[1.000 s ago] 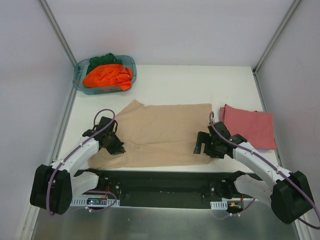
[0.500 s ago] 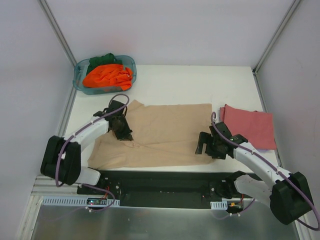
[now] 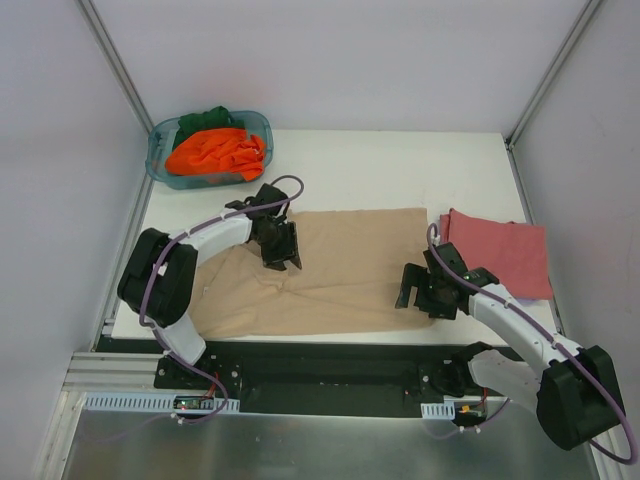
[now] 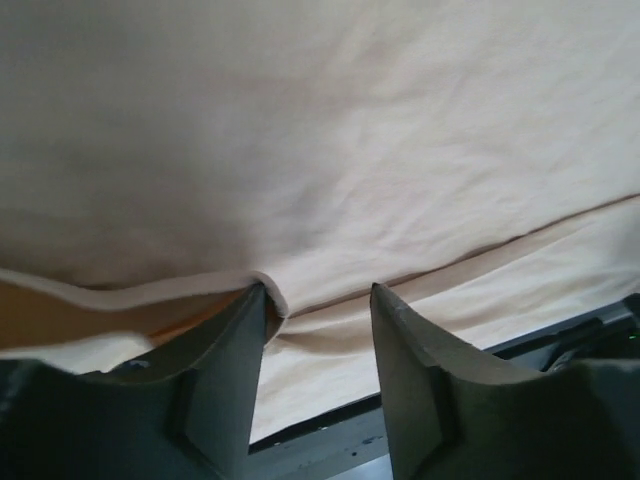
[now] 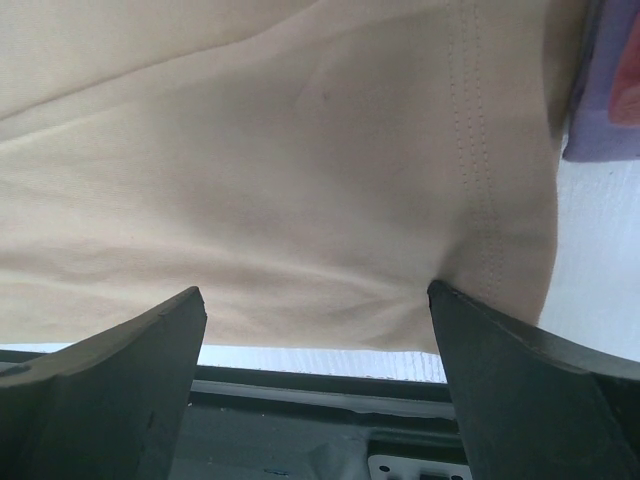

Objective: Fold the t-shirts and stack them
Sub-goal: Fold the flattened tshirt in 1/3 of the way, then grap the side of the flattened tshirt furthest away from the robot with both arms

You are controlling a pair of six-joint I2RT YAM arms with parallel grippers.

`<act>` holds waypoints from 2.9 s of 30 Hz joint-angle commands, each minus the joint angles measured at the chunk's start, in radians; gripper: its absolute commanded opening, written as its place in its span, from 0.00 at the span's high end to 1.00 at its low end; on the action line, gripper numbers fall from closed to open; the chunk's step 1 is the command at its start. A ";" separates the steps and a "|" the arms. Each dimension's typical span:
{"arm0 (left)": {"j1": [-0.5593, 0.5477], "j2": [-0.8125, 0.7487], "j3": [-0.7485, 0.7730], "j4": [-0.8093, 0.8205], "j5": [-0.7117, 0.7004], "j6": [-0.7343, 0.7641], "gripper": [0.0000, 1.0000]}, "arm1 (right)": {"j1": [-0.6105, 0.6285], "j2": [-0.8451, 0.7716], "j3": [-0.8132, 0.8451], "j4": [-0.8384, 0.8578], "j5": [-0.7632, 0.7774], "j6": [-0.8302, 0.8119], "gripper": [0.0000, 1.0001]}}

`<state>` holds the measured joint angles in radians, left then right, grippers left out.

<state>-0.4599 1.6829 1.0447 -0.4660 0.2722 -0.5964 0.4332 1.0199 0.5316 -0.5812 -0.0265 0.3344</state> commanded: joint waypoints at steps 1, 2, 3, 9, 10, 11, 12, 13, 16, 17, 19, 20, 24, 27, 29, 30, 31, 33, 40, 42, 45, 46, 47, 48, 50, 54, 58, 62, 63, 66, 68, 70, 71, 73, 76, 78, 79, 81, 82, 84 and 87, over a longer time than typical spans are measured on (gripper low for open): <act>-0.005 -0.005 0.087 -0.002 0.012 0.033 0.47 | -0.010 -0.012 0.018 -0.028 0.020 -0.012 0.04; -0.005 -0.012 0.100 0.000 0.001 0.038 0.41 | -0.008 -0.015 0.018 -0.028 0.020 -0.014 0.04; -0.005 -0.021 0.118 -0.002 -0.022 0.043 0.35 | -0.008 -0.018 0.018 -0.031 0.020 -0.015 0.04; 0.007 -0.034 0.268 -0.032 -0.315 0.105 0.01 | -0.011 -0.026 0.021 -0.031 0.063 -0.034 0.04; 0.016 -0.010 0.300 -0.043 -0.349 0.124 0.01 | -0.011 -0.026 0.021 -0.031 0.068 -0.038 0.04; 0.027 0.013 0.333 -0.049 -0.367 0.139 0.01 | -0.013 -0.024 0.022 -0.031 0.068 -0.043 0.04; 0.041 0.056 0.362 -0.060 -0.392 0.144 0.01 | -0.013 -0.027 0.022 -0.031 0.071 -0.046 0.04; 0.055 0.090 0.392 -0.066 -0.402 0.158 0.01 | -0.013 -0.027 0.022 -0.031 0.074 -0.051 0.04; 0.099 0.184 0.468 -0.076 -0.390 0.188 0.03 | -0.013 -0.029 0.025 -0.031 0.085 -0.060 0.04; 0.115 0.213 0.491 -0.077 -0.368 0.199 0.07 | -0.013 -0.029 0.027 -0.031 0.085 -0.063 0.04; 0.127 0.270 0.555 -0.091 -0.334 0.219 0.15 | -0.014 -0.026 0.031 -0.029 0.088 -0.067 0.04; 0.127 0.293 0.570 -0.092 -0.344 0.231 0.17 | -0.014 -0.024 0.033 -0.028 0.086 -0.069 0.04; 0.145 0.374 0.624 -0.095 -0.413 0.244 0.26 | -0.014 -0.012 0.036 -0.028 0.097 -0.074 0.04; 0.170 0.428 0.646 -0.099 -0.366 0.248 0.34 | -0.016 -0.001 0.027 -0.029 0.097 -0.072 0.04; 0.179 0.452 0.655 -0.097 -0.340 0.242 0.41 | -0.016 0.005 0.019 -0.028 0.092 -0.069 0.04; 0.181 0.468 0.661 -0.099 -0.346 0.242 0.43 | -0.017 0.008 0.016 -0.028 0.094 -0.067 0.04; 0.181 0.483 0.669 -0.097 -0.358 0.242 0.46 | -0.019 0.012 0.015 -0.028 0.092 -0.067 0.04; 0.181 0.504 0.678 -0.097 -0.366 0.241 0.51 | -0.019 0.016 0.013 -0.029 0.096 -0.069 0.04; 0.182 0.526 0.701 -0.097 -0.418 0.253 0.97 | -0.022 0.011 0.008 -0.035 0.111 -0.072 0.04; 0.182 0.508 0.709 -0.094 -0.444 0.262 1.00 | -0.024 0.019 0.008 -0.052 0.126 -0.060 0.04; 0.182 0.479 0.722 -0.091 -0.505 0.277 1.00 | -0.027 0.022 -0.008 -0.072 0.131 -0.048 0.04; 0.182 0.466 0.724 -0.088 -0.533 0.280 1.00 | -0.030 0.020 -0.013 -0.072 0.132 -0.041 0.04; 0.182 0.459 0.729 -0.088 -0.565 0.283 1.00 | -0.031 0.016 -0.016 -0.074 0.129 -0.035 0.04; 0.182 0.445 0.727 -0.086 -0.599 0.285 1.00 | -0.030 0.009 -0.018 -0.072 0.128 -0.034 0.04; 0.182 0.428 0.730 -0.083 -0.672 0.293 1.00 | -0.033 -0.007 -0.021 -0.081 0.135 -0.025 0.04; 0.196 0.408 0.742 -0.068 -0.709 0.328 1.00 | -0.042 -0.018 -0.021 -0.091 0.142 -0.026 0.04; 0.201 0.417 0.759 -0.011 -0.674 0.406 1.00 | -0.044 -0.006 -0.015 -0.095 0.140 -0.032 0.04; 0.201 0.434 0.765 0.070 -0.576 0.526 1.00 | -0.047 0.000 -0.013 -0.097 0.143 -0.032 0.04; 0.201 0.437 0.762 0.091 -0.567 0.552 1.00 | -0.045 0.002 -0.013 -0.097 0.143 -0.031 0.04; 0.201 0.446 0.761 0.119 -0.536 0.612 1.00 | -0.045 0.002 -0.013 -0.095 0.145 -0.031 0.04; 0.199 0.440 0.744 0.159 -0.486 0.651 1.00 | -0.048 -0.001 -0.013 -0.095 0.146 -0.031 0.04; 0.195 0.431 0.738 0.181 -0.446 0.676 1.00 | -0.047 0.000 -0.013 -0.097 0.143 -0.031 0.04; 0.190 0.428 0.736 0.187 -0.420 0.694 1.00 | -0.047 -0.001 -0.015 -0.095 0.142 -0.031 0.04; 0.176 0.414 0.718 0.205 -0.355 0.736 1.00 | -0.048 -0.001 -0.015 -0.095 0.142 -0.031 0.04; 0.147 0.385 0.675 0.236 -0.282 0.787 1.00 | -0.048 -0.004 -0.015 -0.095 0.140 -0.031 0.04; 0.121 0.374 0.660 0.248 -0.315 0.770 1.00 | -0.047 -0.007 -0.016 -0.094 0.140 -0.031 0.04; 0.112 0.374 0.658 0.248 -0.361 0.755 1.00 | -0.047 -0.007 -0.015 -0.095 0.140 -0.032 0.04; 0.098 0.362 0.649 0.245 -0.457 0.725 1.00 | -0.047 -0.011 -0.016 -0.097 0.137 -0.032 0.04; 0.093 0.341 0.634 0.244 -0.503 0.706 1.00 | -0.048 -0.012 -0.018 -0.098 0.132 -0.032 0.04; 0.089 0.278 0.577 0.244 -0.527 0.635 1.00 | -0.048 -0.023 -0.022 -0.094 0.126 -0.035 0.04; 0.072 0.145 0.447 0.239 -0.488 0.552 1.00 | -0.048 -0.037 -0.022 -0.098 0.125 -0.038 0.04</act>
<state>-0.3782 2.0418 1.6035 -0.2409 -0.1802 0.0761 0.3923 1.0103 0.5156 -0.6342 0.0895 0.2974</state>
